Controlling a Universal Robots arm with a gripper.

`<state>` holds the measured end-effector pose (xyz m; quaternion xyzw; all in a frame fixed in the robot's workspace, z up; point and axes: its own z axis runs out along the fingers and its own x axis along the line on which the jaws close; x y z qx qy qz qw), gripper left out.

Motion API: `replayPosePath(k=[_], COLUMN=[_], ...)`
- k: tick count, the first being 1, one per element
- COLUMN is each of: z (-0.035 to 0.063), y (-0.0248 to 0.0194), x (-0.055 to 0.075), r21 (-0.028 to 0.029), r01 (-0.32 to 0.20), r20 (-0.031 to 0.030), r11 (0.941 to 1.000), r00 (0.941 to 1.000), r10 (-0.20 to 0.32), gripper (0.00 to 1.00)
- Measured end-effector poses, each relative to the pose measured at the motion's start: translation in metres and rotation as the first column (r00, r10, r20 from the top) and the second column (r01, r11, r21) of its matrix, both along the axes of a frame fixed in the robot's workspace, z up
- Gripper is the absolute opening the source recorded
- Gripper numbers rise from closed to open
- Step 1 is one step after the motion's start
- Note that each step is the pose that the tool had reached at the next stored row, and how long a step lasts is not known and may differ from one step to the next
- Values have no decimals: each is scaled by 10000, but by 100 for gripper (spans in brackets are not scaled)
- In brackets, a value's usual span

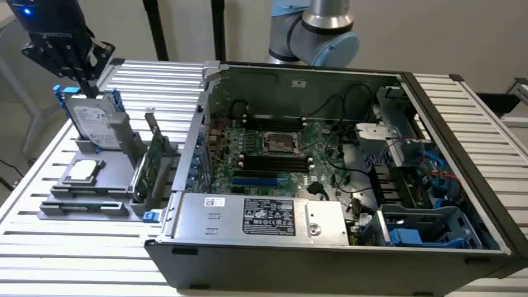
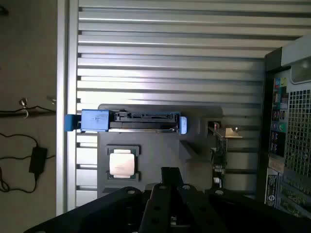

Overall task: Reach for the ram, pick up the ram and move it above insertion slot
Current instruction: 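Reach for the ram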

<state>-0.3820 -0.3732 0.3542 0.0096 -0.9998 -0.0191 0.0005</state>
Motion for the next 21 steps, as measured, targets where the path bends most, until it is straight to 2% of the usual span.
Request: replayPosePath(k=[12, 14, 15, 21], z=[0, 2, 1, -14], y=[0, -12, -40, -312], x=[0, -1, -2, -11], r21=[0, -2, -1, 0], r01=[0, 0, 2, -1], r20=[1, -3, -2, 0], r11=[10000, 10000, 10000, 10000], r00=[10000, 10000, 10000, 10000], r10=[0, 0, -2, 1], gripper=[11, 11, 11, 11])
